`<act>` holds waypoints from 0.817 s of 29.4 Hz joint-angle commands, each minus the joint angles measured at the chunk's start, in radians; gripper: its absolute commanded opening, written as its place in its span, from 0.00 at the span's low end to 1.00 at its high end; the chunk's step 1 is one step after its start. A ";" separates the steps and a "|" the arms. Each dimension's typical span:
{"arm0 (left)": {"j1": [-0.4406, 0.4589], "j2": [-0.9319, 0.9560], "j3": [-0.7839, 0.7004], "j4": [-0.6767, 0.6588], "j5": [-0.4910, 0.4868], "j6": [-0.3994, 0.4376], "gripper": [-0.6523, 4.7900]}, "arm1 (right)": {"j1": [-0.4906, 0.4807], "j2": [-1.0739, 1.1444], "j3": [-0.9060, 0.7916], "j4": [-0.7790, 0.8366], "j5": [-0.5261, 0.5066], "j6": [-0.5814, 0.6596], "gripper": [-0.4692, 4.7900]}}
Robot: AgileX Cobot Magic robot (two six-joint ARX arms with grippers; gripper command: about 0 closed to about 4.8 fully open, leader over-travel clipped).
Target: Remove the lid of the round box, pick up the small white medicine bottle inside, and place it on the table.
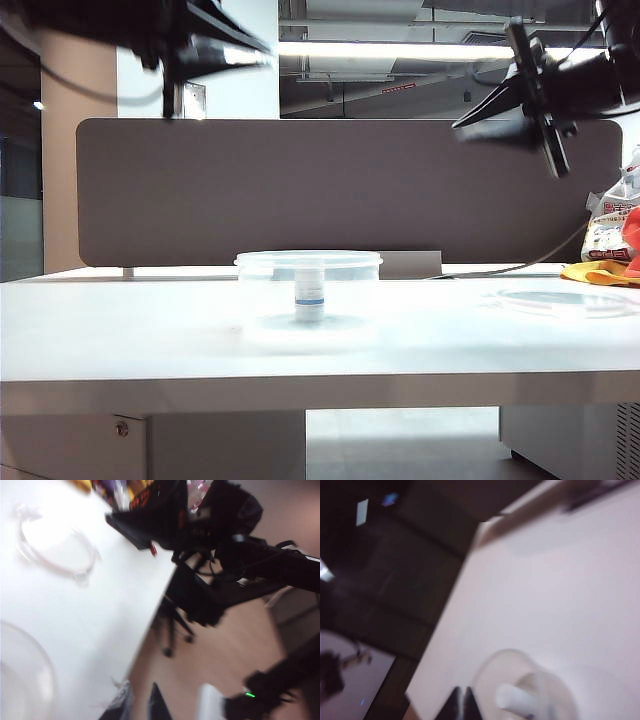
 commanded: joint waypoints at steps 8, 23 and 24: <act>-0.008 -0.249 0.005 -0.060 -0.492 0.157 0.21 | 0.049 -0.156 0.004 0.040 -0.043 -0.010 0.08; -0.100 -0.370 0.010 -0.330 -0.700 0.285 0.11 | 0.308 -0.379 0.014 -0.212 0.312 -0.462 0.08; -0.111 -0.370 0.011 -0.338 -0.703 0.284 0.11 | 0.331 -0.377 0.027 -0.278 0.377 -0.517 0.08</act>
